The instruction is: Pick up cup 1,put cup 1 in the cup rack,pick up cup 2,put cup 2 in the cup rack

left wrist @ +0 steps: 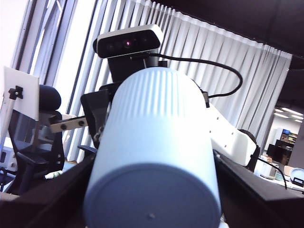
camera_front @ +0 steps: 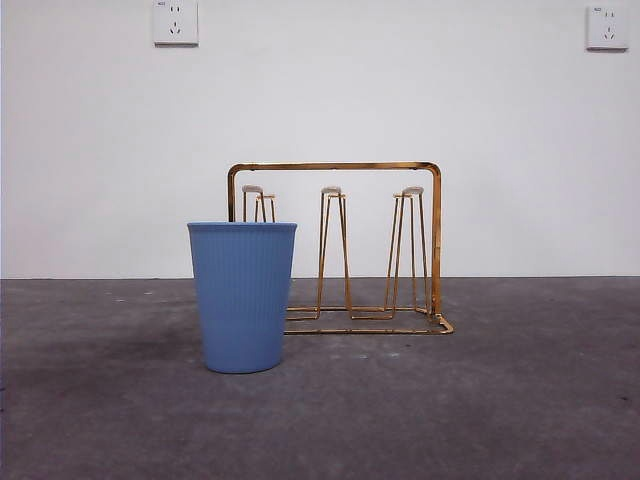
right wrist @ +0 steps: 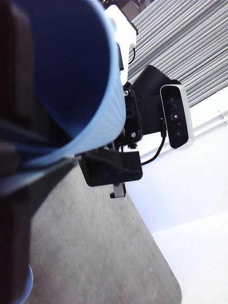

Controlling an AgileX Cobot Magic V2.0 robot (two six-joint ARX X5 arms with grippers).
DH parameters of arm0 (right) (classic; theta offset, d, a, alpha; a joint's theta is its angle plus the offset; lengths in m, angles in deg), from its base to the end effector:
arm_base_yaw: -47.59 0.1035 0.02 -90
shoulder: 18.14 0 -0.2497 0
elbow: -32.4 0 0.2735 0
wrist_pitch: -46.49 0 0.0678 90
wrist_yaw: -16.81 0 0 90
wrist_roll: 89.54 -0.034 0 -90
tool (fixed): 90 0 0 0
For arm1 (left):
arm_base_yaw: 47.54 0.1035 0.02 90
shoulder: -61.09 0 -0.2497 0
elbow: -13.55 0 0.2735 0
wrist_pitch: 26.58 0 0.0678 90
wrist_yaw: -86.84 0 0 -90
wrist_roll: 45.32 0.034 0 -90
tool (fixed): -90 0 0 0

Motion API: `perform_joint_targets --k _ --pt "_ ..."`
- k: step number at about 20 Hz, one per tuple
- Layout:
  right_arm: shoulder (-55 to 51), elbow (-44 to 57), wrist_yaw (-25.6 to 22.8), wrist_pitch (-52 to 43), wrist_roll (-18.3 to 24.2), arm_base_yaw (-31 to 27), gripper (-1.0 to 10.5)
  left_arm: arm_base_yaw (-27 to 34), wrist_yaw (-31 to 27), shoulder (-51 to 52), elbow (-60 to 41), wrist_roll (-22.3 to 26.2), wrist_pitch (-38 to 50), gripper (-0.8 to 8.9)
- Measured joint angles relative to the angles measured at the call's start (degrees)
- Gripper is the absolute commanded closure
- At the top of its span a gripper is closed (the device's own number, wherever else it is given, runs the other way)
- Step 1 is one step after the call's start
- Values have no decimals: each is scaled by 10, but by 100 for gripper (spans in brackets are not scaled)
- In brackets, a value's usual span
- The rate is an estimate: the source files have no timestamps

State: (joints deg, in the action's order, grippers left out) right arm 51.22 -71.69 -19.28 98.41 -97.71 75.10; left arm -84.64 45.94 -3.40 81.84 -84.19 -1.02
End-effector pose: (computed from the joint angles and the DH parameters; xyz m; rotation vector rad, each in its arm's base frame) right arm 0.2008 0.1355 0.4670 0.1914 0.4183 1.3856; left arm 0.1949 -0.1797 0.3911 -0.4725 -0.0399 -1.5908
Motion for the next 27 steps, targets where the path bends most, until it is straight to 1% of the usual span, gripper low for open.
perform_joint_targets --k 2,6,9,12,15,18,21,23,24,27 --pt "-1 0 1 0 -5 0 657 0 -1 0 0 0 -1 822" --pt "-6 0 1 6 -16 -2 658 0 0 0 0 0 -2 822" --pt "-24 0 -4 20 -17 -13 658 4 1 0 0 0 -9 822" --pt "-52 0 -30 47 -15 -29 659 10 8 0 0 -2 -17 822" --pt "-85 0 -88 102 1 -47 660 18 6 0 0 -2 -27 822" --pt "-118 0 -183 176 32 -58 662 28 5 0 7 -2 -53 822" --pt "-142 0 -294 244 64 -59 662 37 -4 -1 29 10 -106 822" --pt "-152 0 -352 278 79 -59 662 38 -26 -1 58 37 -180 822" --pt "-156 0 -368 289 83 -59 662 39 -40 -1 74 54 -219 822" --pt "-164 0 -396 311 91 -59 663 39 -95 -12 141 127 -371 822"
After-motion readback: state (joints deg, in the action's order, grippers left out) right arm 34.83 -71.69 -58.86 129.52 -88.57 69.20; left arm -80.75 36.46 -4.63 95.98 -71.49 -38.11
